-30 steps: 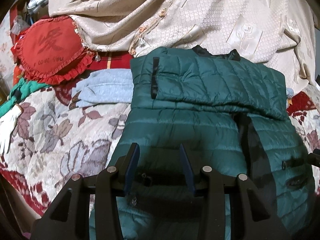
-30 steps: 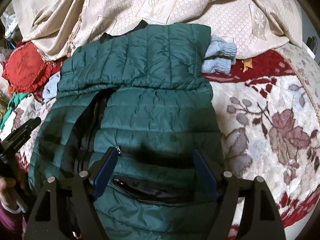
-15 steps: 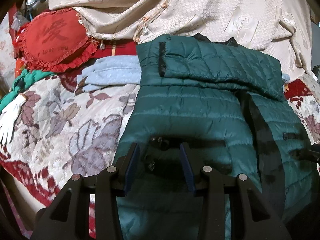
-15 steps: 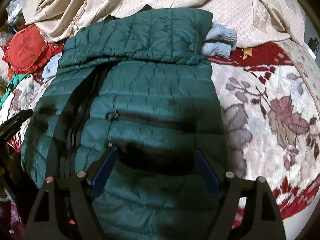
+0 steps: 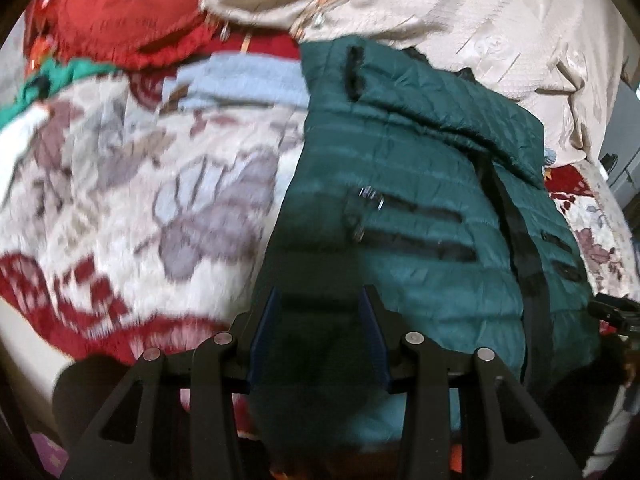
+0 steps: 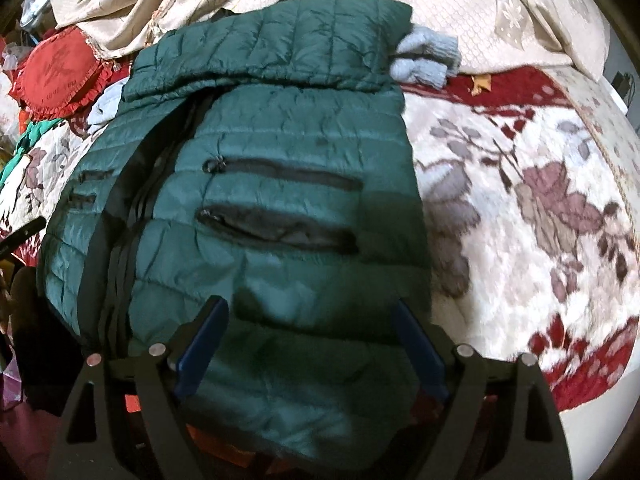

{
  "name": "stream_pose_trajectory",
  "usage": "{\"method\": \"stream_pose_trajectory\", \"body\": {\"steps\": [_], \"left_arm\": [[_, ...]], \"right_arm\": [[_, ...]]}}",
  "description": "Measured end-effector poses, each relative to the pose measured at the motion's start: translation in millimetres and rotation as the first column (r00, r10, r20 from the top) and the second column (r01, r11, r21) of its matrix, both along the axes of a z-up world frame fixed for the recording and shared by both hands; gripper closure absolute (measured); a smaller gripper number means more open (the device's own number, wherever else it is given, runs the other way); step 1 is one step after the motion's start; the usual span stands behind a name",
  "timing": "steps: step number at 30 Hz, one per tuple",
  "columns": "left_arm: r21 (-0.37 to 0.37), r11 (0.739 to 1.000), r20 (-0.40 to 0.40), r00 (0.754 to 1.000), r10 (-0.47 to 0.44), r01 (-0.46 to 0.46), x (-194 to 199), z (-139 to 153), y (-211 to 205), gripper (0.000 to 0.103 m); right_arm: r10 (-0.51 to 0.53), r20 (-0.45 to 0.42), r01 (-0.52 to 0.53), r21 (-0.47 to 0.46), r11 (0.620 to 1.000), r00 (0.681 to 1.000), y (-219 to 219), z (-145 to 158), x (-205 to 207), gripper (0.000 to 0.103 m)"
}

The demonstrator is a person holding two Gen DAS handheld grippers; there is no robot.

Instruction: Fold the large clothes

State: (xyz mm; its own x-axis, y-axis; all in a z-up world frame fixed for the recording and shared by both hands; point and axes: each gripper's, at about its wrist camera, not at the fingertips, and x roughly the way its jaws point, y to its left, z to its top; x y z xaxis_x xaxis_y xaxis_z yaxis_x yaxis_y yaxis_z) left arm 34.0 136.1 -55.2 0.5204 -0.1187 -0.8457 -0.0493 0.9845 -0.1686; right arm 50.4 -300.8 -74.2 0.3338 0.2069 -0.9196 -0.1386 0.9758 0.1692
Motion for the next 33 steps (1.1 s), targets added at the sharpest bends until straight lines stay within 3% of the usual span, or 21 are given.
{"method": "stream_pose_trajectory", "body": {"steps": [8,13,16,22,27,29,33], "left_arm": [[-0.101,0.995,-0.068,0.998,0.015,-0.022,-7,-24,18,0.07],[-0.126,0.992,-0.069,0.998,0.007,-0.016,-8,-35,12,0.053],[-0.083,0.997,-0.07,0.998,-0.005,-0.001,-6,-33,10,0.053],[-0.167,0.981,-0.075,0.993,0.087,-0.099,-5,-26,42,0.053],[-0.101,0.994,-0.08,0.996,0.036,-0.044,-10,-36,24,0.053],[-0.139,0.99,-0.12,0.993,0.007,-0.024,-9,-43,17,0.053],[-0.145,0.989,-0.114,0.993,0.013,-0.03,-11,-45,17,0.05]], "right_arm": [[-0.077,-0.057,0.079,0.041,0.996,0.995,-28,-12,-5,0.014],[-0.093,-0.098,0.1,0.077,0.992,0.991,-35,-23,-6,0.013],[-0.099,-0.118,0.111,0.096,0.989,0.988,-37,-30,-7,0.013],[-0.096,-0.117,0.109,0.105,0.989,0.988,-39,-32,-10,0.012],[-0.094,-0.133,0.113,0.146,0.983,0.987,-38,-40,-7,0.01],[-0.066,-0.147,0.092,0.177,0.98,0.987,-33,-42,-8,0.01],[-0.015,-0.14,0.04,0.177,0.983,0.99,-22,-44,-11,0.008]]}}
